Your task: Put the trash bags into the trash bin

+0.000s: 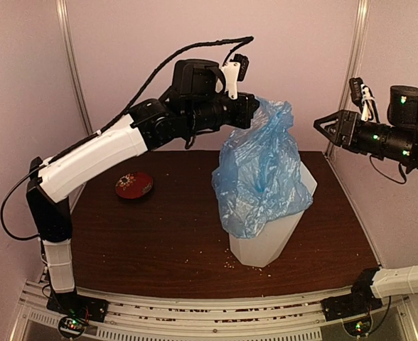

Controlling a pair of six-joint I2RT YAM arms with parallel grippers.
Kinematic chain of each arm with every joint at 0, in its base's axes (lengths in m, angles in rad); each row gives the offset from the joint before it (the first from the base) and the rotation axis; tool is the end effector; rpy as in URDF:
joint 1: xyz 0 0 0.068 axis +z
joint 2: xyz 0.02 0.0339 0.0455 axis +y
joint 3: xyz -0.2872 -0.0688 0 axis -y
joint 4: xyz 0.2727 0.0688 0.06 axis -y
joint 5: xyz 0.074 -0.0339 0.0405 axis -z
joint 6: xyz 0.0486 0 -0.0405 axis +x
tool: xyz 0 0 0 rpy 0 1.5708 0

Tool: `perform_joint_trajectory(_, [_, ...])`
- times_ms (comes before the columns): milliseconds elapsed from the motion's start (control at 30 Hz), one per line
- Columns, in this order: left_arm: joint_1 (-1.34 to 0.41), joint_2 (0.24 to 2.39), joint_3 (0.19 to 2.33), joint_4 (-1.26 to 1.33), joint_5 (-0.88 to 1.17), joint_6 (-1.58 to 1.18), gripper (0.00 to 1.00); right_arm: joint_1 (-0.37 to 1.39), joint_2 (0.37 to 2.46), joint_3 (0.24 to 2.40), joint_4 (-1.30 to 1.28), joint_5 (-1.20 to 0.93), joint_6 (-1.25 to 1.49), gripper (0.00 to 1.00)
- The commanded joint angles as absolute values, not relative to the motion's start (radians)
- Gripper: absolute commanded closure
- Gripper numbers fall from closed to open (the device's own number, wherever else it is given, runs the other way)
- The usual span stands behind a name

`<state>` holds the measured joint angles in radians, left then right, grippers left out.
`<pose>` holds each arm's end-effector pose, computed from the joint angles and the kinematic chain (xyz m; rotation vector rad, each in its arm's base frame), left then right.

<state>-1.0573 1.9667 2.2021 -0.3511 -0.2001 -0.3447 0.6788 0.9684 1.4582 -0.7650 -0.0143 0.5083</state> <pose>0.2554 -0.4332 0.4864 0.4654 1.7005 -0.8739 0.1456 0.1184 0.4981 -0.1748 1.9230 0.8287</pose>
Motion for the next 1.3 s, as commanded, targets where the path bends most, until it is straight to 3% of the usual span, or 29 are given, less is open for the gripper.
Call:
perform_joint_trajectory(0, [-1.035,2.025,2.253,-0.287,-0.169,-0.341,1.0,0.69,0.939,1.476,-0.739,-0.216,0.527,0.5])
perform_joint_trajectory(100, [-1.023,2.048,2.259,-0.258,-0.152,-0.36,1.0,0.692,0.92,1.455,-0.696,-0.326,0.545,0.41])
perform_joint_trajectory(267, [-1.017,2.073,2.26,-0.231,-0.138,-0.384,1.0,0.713,0.961,1.455,-0.693,-0.397,0.558,0.36])
perform_joint_trajectory(767, [-1.062,2.06,2.239,-0.132,-0.074,-0.472,1.0,0.755,1.154,1.6,-0.771,-0.272,0.554,0.39])
perform_joint_trajectory(833, [-1.066,2.056,2.232,-0.133,-0.08,-0.472,1.0,0.755,1.159,1.603,-0.773,-0.259,0.563,0.43])
perform_joint_trajectory(967, [-1.071,2.044,2.221,-0.141,-0.091,-0.467,1.0,0.755,1.145,1.59,-0.767,-0.241,0.582,0.61])
perform_joint_trajectory(1133, [-1.071,2.02,2.207,-0.182,-0.125,-0.445,1.0,0.755,1.109,1.563,-0.777,-0.198,0.589,0.98])
perform_joint_trajectory(1267, [-1.068,1.951,2.116,-0.208,-0.195,-0.4,1.0,0.753,1.03,1.48,-0.778,-0.122,0.57,1.0])
